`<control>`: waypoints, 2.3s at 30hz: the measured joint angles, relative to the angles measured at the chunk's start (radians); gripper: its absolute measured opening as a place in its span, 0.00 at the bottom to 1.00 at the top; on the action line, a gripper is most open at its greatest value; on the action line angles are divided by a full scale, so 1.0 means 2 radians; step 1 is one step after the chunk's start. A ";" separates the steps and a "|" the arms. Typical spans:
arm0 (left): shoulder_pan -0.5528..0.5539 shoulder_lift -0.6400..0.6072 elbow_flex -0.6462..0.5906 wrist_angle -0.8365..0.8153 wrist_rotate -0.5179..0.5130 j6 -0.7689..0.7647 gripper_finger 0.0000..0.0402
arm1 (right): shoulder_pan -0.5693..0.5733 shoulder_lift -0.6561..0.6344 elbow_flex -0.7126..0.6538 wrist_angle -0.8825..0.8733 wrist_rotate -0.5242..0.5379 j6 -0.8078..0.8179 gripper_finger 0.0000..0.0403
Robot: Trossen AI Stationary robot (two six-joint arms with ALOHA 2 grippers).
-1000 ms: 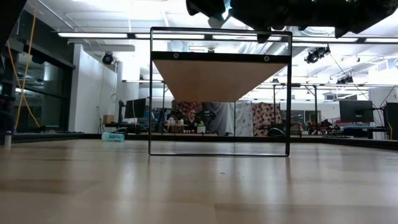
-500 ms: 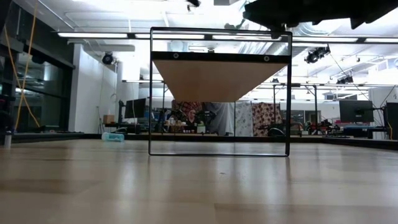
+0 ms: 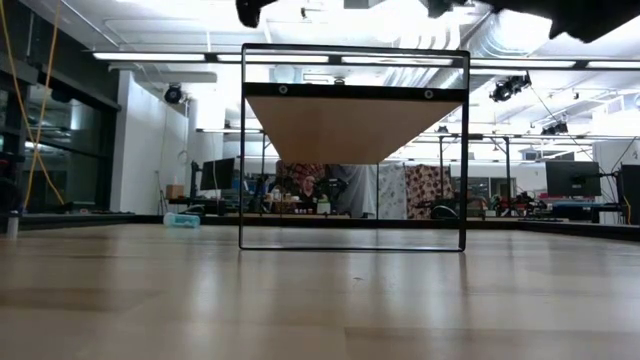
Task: Pick and place medicine bottles onto shelf by color
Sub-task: Put the transparent blue pill bottle on the shelf
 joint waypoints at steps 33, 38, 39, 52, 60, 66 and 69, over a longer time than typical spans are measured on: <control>0.038 0.120 -0.095 0.604 0.033 -0.089 0.46 | -0.057 0.252 0.211 0.233 -0.037 -0.035 0.22; 0.047 0.120 -0.084 0.605 0.028 -0.089 0.46 | -0.057 0.253 0.216 0.211 -0.040 -0.035 0.22; 0.049 0.120 -0.083 0.605 0.028 -0.091 0.46 | -0.057 0.253 0.216 0.210 -0.040 -0.035 0.22; 0.052 0.120 -0.081 0.622 0.004 -0.092 0.43 | -0.070 0.253 0.216 0.228 -0.041 -0.040 0.22; 0.053 0.119 -0.081 0.622 0.000 -0.120 0.32 | -0.092 0.253 0.226 0.220 -0.057 -0.020 0.22; 0.052 0.119 -0.080 0.624 0.003 -0.128 0.31 | -0.098 0.253 0.239 0.209 -0.081 0.001 0.22; 0.052 0.119 -0.080 0.626 0.003 -0.128 0.32 | -0.099 0.253 0.239 0.208 -0.079 0.001 0.22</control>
